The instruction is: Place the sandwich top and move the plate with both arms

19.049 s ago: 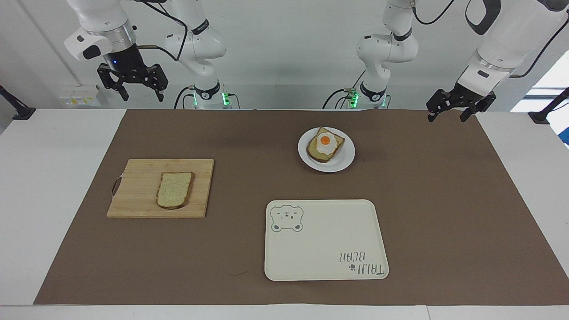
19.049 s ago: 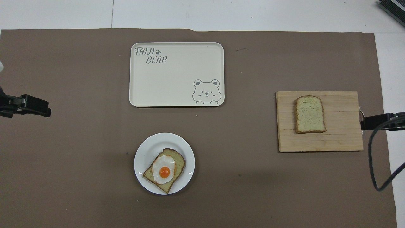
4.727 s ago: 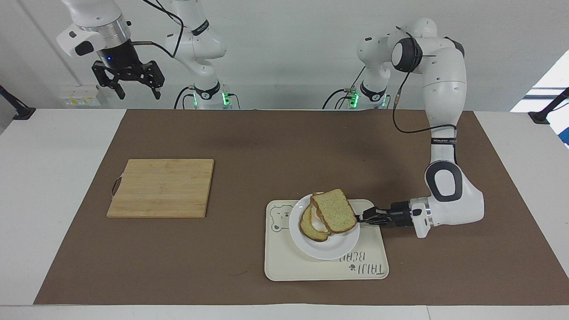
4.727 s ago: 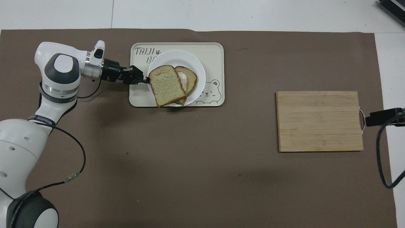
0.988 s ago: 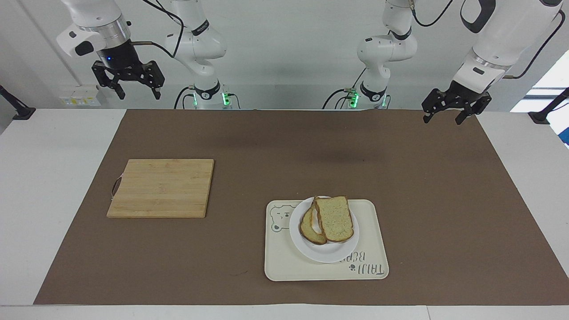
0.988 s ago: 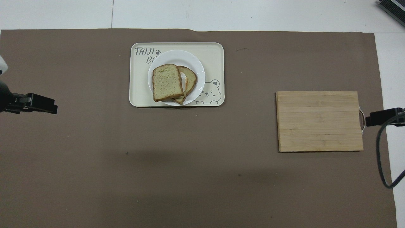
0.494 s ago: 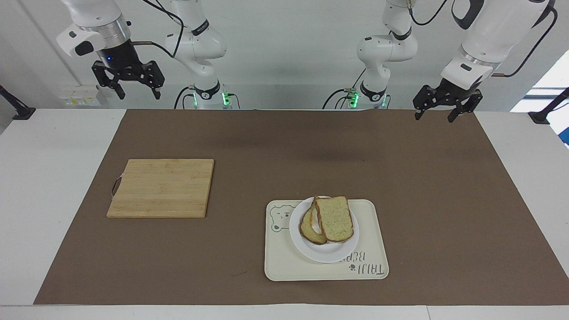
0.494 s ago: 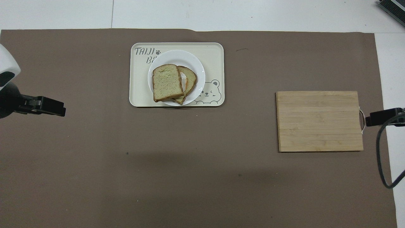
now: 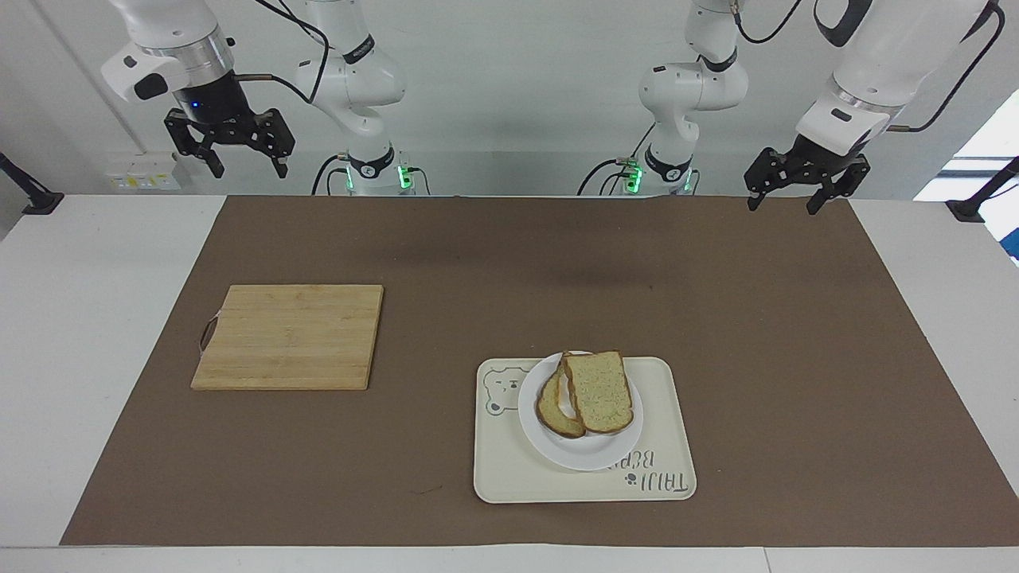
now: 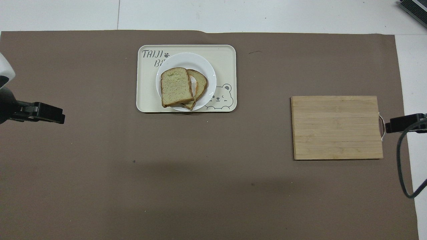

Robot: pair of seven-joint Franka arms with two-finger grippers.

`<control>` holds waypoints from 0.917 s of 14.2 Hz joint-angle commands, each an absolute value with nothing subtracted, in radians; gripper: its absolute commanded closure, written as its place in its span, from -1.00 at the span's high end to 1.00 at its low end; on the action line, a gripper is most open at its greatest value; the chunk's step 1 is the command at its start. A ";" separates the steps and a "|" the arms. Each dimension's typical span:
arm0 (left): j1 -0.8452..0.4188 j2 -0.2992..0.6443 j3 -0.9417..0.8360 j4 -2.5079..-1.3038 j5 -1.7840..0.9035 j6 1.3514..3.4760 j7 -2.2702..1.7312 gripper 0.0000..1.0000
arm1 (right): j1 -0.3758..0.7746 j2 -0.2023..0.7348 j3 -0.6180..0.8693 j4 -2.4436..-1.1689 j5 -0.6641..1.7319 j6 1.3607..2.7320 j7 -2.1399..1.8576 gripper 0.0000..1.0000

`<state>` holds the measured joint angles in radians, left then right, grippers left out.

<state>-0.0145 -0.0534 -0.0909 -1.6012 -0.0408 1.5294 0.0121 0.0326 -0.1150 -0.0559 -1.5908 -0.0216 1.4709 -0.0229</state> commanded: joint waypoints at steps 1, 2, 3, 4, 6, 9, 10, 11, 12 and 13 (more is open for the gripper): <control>-0.029 -0.063 -0.080 -1.594 -0.008 1.503 0.014 1.00 | 0.021 -0.126 -0.052 -1.597 -0.002 1.463 -0.040 1.00; -0.028 -0.063 -0.080 -1.595 -0.008 1.503 0.014 1.00 | 0.021 -0.124 -0.052 -1.597 -0.002 1.463 -0.040 1.00; -0.028 -0.063 -0.080 -1.594 -0.008 1.508 0.014 1.00 | 0.021 -0.126 -0.052 -1.597 -0.002 1.463 -0.040 1.00; -0.028 -0.063 -0.080 -1.595 -0.008 1.512 0.014 1.00 | 0.021 -0.126 -0.052 -1.597 -0.002 1.463 -0.040 1.00; -0.028 -0.063 -0.080 -1.594 -0.008 1.514 0.014 1.00 | 0.021 -0.124 -0.052 -1.597 -0.002 1.463 -0.040 1.00; -0.028 -0.063 -0.080 -1.595 -0.008 1.509 0.015 1.00 | 0.021 -0.126 -0.052 -1.597 -0.002 1.463 -0.040 1.00; -0.028 -0.063 -0.080 -1.597 -0.006 1.505 0.014 1.00 | 0.021 -0.126 -0.052 -1.597 -0.002 1.463 -0.040 1.00; -0.028 -0.063 -0.078 -1.597 -0.008 1.505 0.014 1.00 | 0.021 -0.126 -0.052 -1.597 -0.002 1.463 -0.040 1.00; -0.028 -0.063 -0.080 -1.597 -0.006 1.506 0.014 1.00 | 0.021 -0.124 -0.052 -1.597 -0.002 1.463 -0.040 1.00; -0.028 -0.063 -0.080 -1.597 -0.008 1.505 0.014 1.00 | 0.021 -0.124 -0.052 -1.597 -0.002 1.463 -0.040 1.00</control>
